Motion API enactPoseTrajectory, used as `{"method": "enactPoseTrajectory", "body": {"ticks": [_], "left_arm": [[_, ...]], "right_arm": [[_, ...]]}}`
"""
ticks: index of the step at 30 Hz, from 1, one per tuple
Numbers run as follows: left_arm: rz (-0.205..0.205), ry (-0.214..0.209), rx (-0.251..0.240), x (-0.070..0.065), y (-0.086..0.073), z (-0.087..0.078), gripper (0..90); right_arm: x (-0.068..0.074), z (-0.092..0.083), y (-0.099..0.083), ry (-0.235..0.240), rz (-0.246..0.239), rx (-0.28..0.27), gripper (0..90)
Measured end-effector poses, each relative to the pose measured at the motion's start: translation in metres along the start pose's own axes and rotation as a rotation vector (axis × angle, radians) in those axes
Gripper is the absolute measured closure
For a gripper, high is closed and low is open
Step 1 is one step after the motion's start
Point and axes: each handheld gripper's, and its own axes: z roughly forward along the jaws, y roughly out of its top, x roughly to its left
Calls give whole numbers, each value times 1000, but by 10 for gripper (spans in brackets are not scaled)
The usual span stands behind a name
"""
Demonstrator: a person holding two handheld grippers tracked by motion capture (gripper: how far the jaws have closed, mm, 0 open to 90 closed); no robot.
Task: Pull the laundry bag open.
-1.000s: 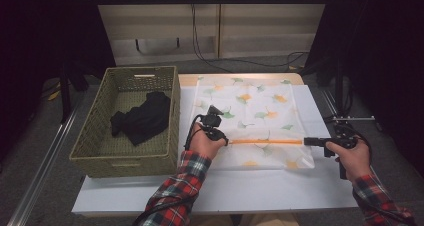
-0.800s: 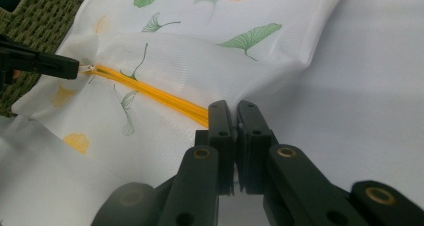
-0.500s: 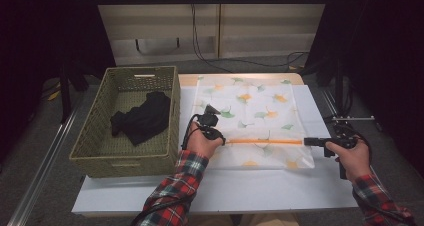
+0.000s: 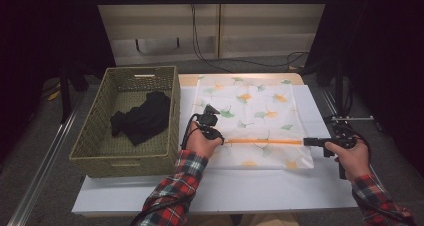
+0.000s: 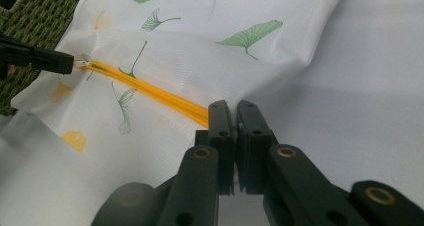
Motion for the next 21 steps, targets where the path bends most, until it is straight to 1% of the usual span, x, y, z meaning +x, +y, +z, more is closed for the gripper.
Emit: {"method": "enactPoseTrajectory", "body": {"ticks": [3,8,9,10,14,16,17,18,19,21], "left_arm": [[-18,-11,-7,2,-1,0,900],[-7,-1,-4,2,-1,-1,900],[-18,-5,-10,2,-1,0,900],[-7,-3,-4,2,-1,-1,900],[-4,11,-7,4,-1,-2,900],[-18,2,-10,5,-2,-3,900],[-18,3,-6,7,-2,-3,900],[-32,-4,-14,7,-2,-3,900],[-23,-2,-9,8,-2,-4,900],[-25,-7,-9,8,-2,-4,900]], "right_arm": [[0,0,0,3,1,-2,869],[0,0,0,0,3,1,869],[0,0,0,1,4,0,868],[0,0,0,-2,1,-3,868],[0,0,0,-1,3,-2,868],[0,0,0,-4,-1,-4,868],[0,-1,0,-1,0,-5,869],[0,-1,0,-3,-1,-4,869],[0,0,0,-2,0,-5,868],[0,0,0,-4,-1,-4,869]]}}
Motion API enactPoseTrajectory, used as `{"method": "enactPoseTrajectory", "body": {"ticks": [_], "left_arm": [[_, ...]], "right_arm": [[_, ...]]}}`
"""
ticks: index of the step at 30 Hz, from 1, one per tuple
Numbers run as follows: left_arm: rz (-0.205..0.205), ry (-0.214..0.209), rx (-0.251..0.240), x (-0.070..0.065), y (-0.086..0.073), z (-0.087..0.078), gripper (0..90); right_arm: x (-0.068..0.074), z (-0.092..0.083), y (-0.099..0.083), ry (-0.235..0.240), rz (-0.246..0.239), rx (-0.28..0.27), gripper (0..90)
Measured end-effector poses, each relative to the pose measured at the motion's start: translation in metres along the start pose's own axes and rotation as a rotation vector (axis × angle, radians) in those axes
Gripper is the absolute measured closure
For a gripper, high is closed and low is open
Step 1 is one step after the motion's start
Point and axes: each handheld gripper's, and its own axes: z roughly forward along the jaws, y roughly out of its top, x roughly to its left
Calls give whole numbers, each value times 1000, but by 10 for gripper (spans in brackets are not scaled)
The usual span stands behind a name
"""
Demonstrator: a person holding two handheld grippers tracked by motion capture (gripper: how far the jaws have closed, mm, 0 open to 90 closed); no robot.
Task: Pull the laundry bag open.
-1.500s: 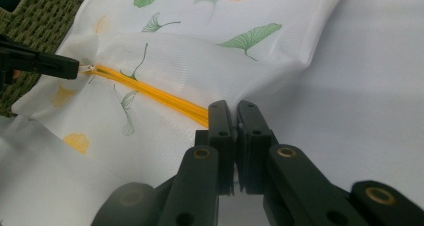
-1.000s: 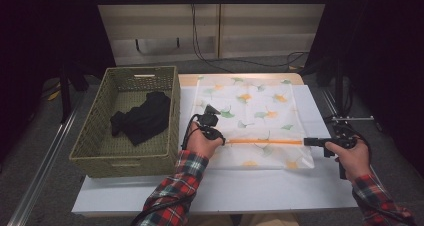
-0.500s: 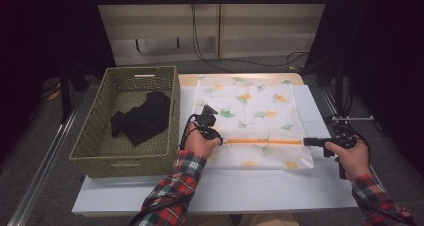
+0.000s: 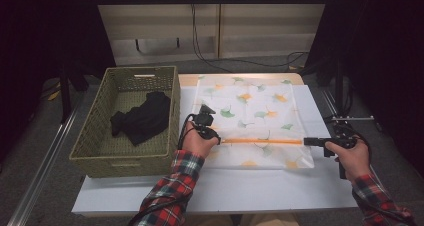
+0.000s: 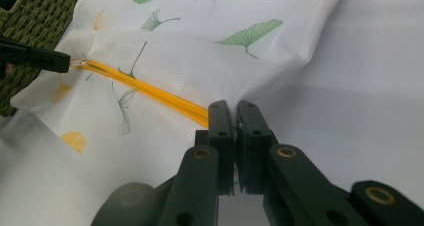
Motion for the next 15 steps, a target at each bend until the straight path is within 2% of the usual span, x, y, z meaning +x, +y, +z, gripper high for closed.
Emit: {"method": "enactPoseTrajectory", "body": {"ticks": [9,10,15], "left_arm": [[-3,3,-6,1,0,-2,900],[2,17,-7,1,0,-2,900],[-13,13,-8,2,0,-3,900]], "right_arm": [[0,0,0,4,4,-1,868],[0,0,0,5,5,-2,869],[-1,0,0,4,9,-2,868]]}}
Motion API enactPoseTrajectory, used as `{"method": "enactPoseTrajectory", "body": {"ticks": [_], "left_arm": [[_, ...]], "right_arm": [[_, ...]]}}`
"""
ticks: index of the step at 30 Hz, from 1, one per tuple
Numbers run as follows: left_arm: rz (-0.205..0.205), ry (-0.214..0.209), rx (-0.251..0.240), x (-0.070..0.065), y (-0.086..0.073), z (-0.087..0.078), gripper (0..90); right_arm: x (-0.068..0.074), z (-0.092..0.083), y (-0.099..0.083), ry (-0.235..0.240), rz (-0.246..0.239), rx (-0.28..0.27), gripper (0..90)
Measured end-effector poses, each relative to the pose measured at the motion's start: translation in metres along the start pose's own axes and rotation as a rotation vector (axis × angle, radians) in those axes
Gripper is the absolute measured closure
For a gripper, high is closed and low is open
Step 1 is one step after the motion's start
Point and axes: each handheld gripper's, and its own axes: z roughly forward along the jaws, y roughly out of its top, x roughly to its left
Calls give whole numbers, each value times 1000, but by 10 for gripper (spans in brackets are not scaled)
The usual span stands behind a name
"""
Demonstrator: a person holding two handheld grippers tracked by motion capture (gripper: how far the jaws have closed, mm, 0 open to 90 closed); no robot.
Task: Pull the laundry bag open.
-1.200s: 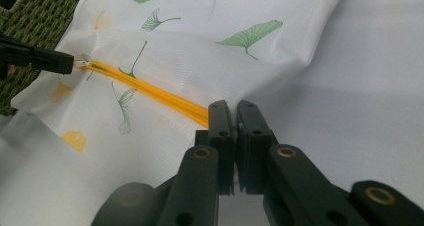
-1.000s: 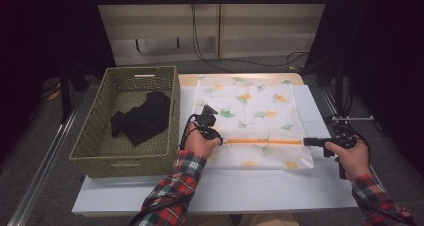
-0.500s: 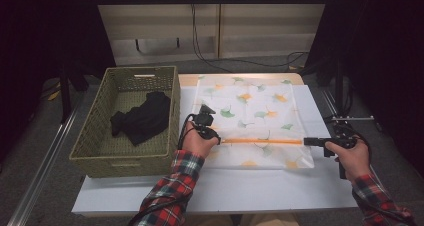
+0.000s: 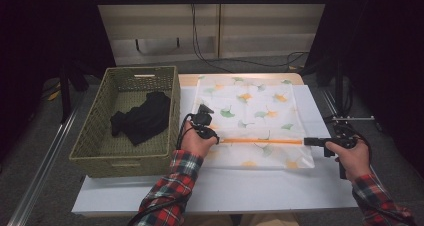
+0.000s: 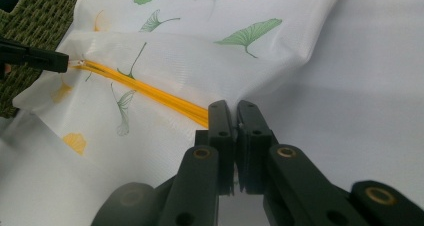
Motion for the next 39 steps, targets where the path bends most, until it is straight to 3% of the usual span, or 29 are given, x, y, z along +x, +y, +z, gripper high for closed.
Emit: {"method": "enactPoseTrajectory", "body": {"ticks": [6,8,11,19,20,21,28,39], "left_arm": [[-2,5,1,0,0,0,900],[-3,30,-10,-1,-1,0,900],[-4,14,-2,1,-1,-2,900],[6,25,-7,2,-1,-3,900],[-14,26,-16,1,-1,-3,900],[-2,31,-6,3,-1,-4,900],[-27,14,-21,8,-2,-8,900],[-40,27,-28,11,-2,-11,900]], "right_arm": [[0,0,0,-1,4,-1,868],[0,0,0,-11,3,2,868],[-2,-1,1,-9,9,-6,869],[-2,-1,1,-7,9,-4,869],[-1,-2,1,-5,10,-4,868],[-1,-2,1,-11,9,-4,868],[-4,-3,1,-10,11,-8,868],[-6,-3,1,-13,18,-7,868]]}}
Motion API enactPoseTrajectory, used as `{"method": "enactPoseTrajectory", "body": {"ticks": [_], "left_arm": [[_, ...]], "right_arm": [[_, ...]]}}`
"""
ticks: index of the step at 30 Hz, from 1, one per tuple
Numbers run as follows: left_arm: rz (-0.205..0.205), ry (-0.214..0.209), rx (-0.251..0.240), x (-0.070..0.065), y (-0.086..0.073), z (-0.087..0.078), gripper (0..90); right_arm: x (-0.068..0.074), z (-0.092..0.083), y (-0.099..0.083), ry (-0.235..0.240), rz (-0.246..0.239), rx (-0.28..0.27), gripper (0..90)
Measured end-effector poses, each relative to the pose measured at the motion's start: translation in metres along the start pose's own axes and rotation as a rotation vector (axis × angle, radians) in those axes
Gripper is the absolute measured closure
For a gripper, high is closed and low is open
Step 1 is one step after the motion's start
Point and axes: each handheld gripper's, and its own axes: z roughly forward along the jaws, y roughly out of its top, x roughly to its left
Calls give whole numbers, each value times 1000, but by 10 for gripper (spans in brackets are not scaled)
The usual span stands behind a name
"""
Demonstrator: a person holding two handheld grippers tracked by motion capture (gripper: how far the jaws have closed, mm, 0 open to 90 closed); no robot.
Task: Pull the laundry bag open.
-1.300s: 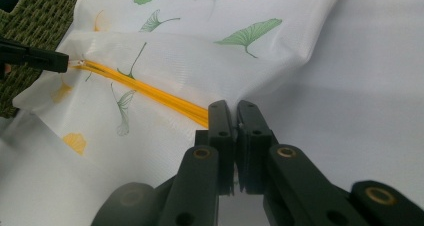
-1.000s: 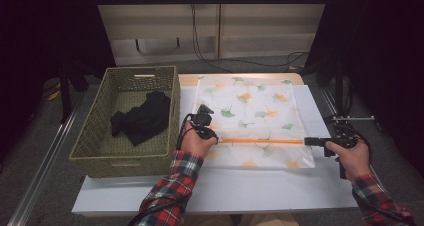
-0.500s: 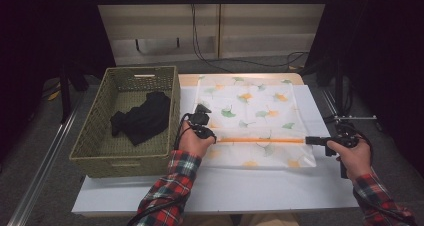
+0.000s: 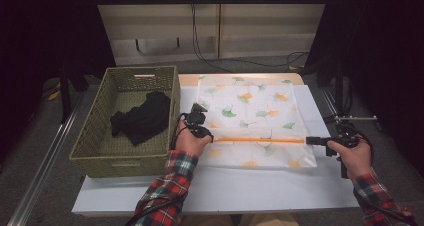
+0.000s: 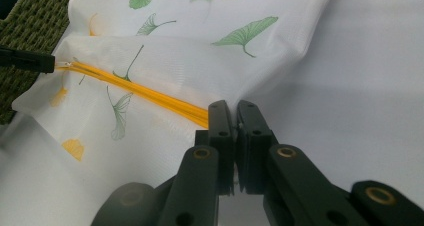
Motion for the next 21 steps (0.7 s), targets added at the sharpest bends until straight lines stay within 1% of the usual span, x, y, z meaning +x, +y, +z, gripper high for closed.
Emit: {"method": "enactPoseTrajectory", "body": {"ticks": [5,6,7,8,10,12,13,17,21], "left_arm": [[11,8,8,0,1,-1,900],[3,2,4,0,1,-2,900],[3,5,1,0,1,-2,900],[9,8,9,1,1,-3,900],[14,16,4,2,2,-5,900],[-3,9,-5,2,1,-5,900],[-5,8,-6,2,1,-5,900],[9,18,1,2,2,-5,900],[11,19,2,2,2,-5,900]], "right_arm": [[0,0,0,4,2,-1,868],[-1,0,0,4,2,-5,868],[-1,0,0,5,4,-5,868],[-1,0,0,3,4,-4,869],[-2,0,0,3,3,-4,868],[-3,0,0,3,9,-3,868],[-3,1,0,4,9,-3,868],[-3,1,0,-1,8,-4,868],[-3,1,0,0,17,0,868]]}}
